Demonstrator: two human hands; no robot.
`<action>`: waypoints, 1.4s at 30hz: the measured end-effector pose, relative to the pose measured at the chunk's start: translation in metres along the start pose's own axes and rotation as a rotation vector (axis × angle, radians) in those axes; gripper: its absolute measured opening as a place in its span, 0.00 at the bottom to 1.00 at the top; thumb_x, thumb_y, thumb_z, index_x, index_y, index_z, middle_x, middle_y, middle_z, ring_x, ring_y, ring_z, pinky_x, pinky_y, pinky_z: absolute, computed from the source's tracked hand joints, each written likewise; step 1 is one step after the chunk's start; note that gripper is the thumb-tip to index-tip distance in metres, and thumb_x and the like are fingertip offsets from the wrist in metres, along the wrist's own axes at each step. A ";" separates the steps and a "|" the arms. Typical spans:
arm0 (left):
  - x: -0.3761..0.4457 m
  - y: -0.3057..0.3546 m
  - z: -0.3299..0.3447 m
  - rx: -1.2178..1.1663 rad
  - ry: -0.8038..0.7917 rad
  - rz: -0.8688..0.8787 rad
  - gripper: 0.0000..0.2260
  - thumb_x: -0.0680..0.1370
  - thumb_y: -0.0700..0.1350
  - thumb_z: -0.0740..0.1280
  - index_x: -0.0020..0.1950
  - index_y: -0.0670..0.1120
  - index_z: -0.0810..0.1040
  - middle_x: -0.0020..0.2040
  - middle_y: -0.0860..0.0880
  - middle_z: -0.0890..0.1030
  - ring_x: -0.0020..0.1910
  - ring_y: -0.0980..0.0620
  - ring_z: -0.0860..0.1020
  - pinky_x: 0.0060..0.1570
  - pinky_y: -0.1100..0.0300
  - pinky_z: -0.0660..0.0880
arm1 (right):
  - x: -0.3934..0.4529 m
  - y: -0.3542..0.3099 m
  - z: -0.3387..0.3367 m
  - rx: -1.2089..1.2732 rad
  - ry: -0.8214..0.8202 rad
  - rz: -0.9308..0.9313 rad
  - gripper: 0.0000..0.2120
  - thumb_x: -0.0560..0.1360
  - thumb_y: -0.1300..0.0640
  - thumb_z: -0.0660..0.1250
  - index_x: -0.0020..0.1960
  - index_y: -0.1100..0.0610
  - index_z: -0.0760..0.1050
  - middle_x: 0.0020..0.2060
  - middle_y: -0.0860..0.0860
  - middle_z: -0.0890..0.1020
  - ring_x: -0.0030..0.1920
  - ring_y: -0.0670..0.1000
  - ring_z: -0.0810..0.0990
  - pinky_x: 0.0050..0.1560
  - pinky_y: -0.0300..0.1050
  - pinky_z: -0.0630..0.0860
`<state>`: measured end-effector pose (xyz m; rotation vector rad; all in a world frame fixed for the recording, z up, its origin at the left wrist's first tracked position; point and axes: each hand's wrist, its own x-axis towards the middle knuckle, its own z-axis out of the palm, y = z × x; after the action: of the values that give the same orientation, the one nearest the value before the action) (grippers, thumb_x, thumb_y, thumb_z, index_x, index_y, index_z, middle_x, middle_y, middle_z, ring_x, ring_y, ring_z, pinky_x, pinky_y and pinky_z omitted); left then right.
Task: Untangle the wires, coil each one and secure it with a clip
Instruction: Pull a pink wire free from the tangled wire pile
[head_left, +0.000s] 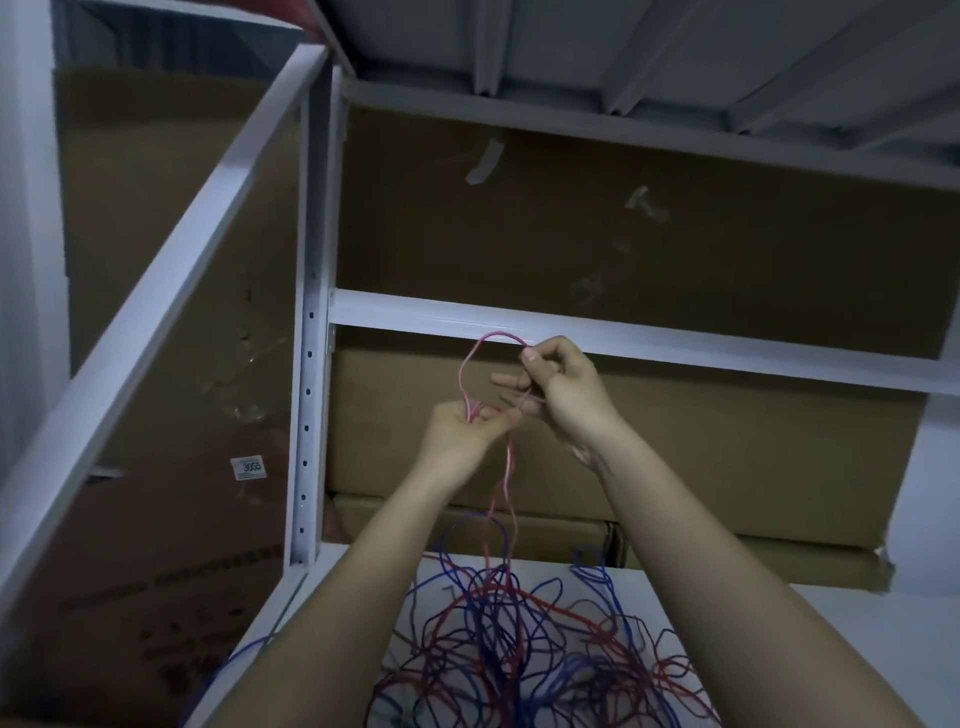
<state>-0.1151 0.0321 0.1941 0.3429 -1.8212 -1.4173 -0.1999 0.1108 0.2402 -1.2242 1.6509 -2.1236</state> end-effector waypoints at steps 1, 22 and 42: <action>-0.001 -0.001 -0.001 -0.001 -0.008 -0.009 0.13 0.75 0.41 0.71 0.32 0.44 0.73 0.29 0.50 0.75 0.29 0.57 0.72 0.32 0.67 0.68 | 0.000 0.003 -0.002 -0.039 0.014 -0.018 0.08 0.81 0.63 0.59 0.43 0.57 0.67 0.31 0.53 0.71 0.32 0.50 0.79 0.37 0.44 0.80; -0.025 -0.006 -0.054 0.246 -0.454 0.017 0.20 0.75 0.63 0.59 0.33 0.48 0.72 0.26 0.52 0.66 0.26 0.55 0.64 0.32 0.63 0.64 | -0.011 0.057 -0.028 -0.594 0.186 -0.118 0.10 0.75 0.50 0.70 0.39 0.55 0.79 0.30 0.48 0.77 0.31 0.46 0.71 0.29 0.33 0.64; 0.001 -0.033 -0.039 1.019 -0.359 0.242 0.04 0.83 0.45 0.57 0.50 0.47 0.68 0.50 0.47 0.79 0.37 0.56 0.71 0.36 0.58 0.64 | -0.066 0.074 -0.015 -0.370 -0.480 0.205 0.07 0.77 0.60 0.67 0.53 0.62 0.78 0.27 0.48 0.72 0.25 0.43 0.68 0.27 0.34 0.63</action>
<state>-0.0966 -0.0068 0.1672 0.3548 -2.6775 -0.2933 -0.1922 0.1341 0.1426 -1.4441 1.8783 -1.3059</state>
